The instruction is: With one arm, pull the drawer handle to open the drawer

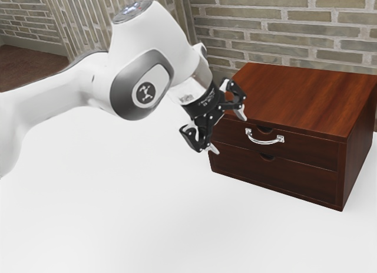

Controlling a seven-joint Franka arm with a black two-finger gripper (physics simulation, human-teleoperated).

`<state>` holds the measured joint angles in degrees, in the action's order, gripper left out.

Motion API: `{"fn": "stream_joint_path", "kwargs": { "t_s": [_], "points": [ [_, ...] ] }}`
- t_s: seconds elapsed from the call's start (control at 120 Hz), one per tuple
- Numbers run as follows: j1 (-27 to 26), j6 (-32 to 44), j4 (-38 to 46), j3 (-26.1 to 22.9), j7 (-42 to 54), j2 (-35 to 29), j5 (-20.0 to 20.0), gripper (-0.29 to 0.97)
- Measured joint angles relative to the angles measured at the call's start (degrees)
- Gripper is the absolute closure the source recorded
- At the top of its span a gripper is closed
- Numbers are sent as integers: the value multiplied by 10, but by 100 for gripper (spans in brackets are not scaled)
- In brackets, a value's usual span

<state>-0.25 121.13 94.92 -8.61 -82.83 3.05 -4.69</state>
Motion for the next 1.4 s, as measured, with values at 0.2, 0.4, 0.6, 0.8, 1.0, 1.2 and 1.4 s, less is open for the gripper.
{"fn": "stream_joint_path", "kwargs": {
  "t_s": [0.2, 0.4, 0.6, 0.8, 1.0, 1.2, 1.4],
  "points": [
    [4, 22, 16, 0, -17, 3, -1, 0],
    [5, 36, 17, -10, -29, 7, -1, 0],
    [-4, 49, 24, -12, -37, 13, -1, 0],
    [0, 63, 33, -16, -44, 19, -1, 0],
    [-3, 75, 36, -17, -48, 23, -1, 0],
    [-1, 83, 22, -17, -51, 41, 0, 0],
    [-2, 90, 23, -17, -53, 49, 0, 0]
  ]
}}
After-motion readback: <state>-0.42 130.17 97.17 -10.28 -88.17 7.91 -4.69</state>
